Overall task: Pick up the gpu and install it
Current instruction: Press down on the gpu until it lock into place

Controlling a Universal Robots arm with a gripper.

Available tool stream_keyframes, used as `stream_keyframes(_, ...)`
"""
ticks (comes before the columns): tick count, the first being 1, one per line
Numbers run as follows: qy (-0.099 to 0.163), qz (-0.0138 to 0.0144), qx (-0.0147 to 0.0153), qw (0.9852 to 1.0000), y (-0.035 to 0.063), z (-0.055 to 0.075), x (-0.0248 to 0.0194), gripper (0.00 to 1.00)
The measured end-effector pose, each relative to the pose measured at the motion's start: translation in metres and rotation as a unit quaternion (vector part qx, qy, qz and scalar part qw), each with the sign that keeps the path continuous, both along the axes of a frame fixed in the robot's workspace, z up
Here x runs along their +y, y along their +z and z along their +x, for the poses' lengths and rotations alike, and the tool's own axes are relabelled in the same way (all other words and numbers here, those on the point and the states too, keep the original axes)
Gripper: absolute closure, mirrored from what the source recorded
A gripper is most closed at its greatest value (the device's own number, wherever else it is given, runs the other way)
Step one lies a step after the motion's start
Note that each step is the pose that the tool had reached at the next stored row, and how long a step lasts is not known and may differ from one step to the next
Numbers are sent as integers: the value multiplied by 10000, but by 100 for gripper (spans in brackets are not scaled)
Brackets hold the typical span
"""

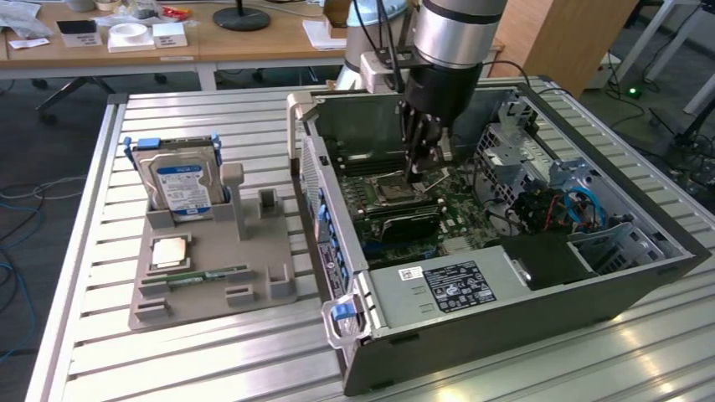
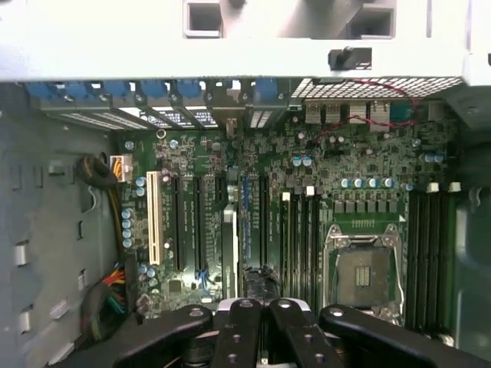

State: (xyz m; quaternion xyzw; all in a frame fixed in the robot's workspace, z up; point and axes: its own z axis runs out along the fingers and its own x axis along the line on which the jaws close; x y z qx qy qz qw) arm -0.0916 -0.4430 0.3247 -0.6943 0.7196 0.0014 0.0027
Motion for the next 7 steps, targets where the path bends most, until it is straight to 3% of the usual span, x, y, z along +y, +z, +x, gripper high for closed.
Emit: stream_keyframes(7,0,0,0,10000,9,0,0,89)
